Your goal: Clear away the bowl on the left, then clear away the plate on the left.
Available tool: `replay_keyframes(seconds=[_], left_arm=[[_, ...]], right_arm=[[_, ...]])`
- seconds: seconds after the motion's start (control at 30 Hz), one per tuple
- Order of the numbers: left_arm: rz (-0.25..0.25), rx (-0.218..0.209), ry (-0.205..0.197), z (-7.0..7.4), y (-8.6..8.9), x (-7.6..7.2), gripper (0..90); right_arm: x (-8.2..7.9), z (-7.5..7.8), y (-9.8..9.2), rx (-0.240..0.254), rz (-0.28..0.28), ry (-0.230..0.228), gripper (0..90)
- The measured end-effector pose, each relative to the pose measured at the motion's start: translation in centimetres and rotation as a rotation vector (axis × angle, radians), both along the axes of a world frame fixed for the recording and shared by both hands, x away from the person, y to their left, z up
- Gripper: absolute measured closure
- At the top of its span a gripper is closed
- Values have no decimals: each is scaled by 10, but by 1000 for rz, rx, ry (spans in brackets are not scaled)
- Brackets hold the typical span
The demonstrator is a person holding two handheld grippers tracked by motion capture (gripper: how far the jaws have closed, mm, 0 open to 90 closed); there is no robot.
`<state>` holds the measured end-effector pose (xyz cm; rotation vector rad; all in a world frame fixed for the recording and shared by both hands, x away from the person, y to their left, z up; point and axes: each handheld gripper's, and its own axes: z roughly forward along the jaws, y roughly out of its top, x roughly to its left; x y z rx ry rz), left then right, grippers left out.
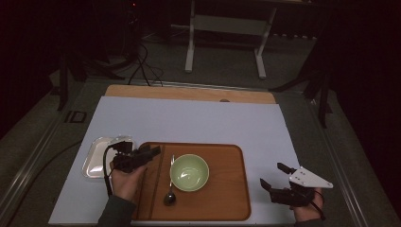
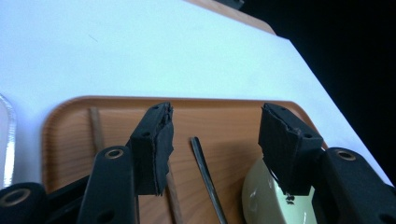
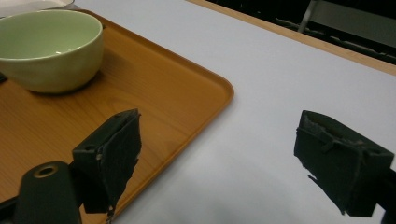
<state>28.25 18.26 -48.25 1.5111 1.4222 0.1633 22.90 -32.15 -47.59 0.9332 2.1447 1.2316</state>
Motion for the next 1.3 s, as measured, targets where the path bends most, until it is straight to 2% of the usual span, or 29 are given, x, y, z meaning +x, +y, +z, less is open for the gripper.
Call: replay_keyframes(seconds=[0.57,0.8,1.3], left_arm=[[103,-43,-26,11,33,-2,455],[147,-46,-29,13,47,-4,457],[183,-14,-38,14,58,-5,478]], right_arm=[[0,0,-1,0,1,0,145],[0,-1,1,-6,7,2,145],[0,-1,0,-4,3,7,145]])
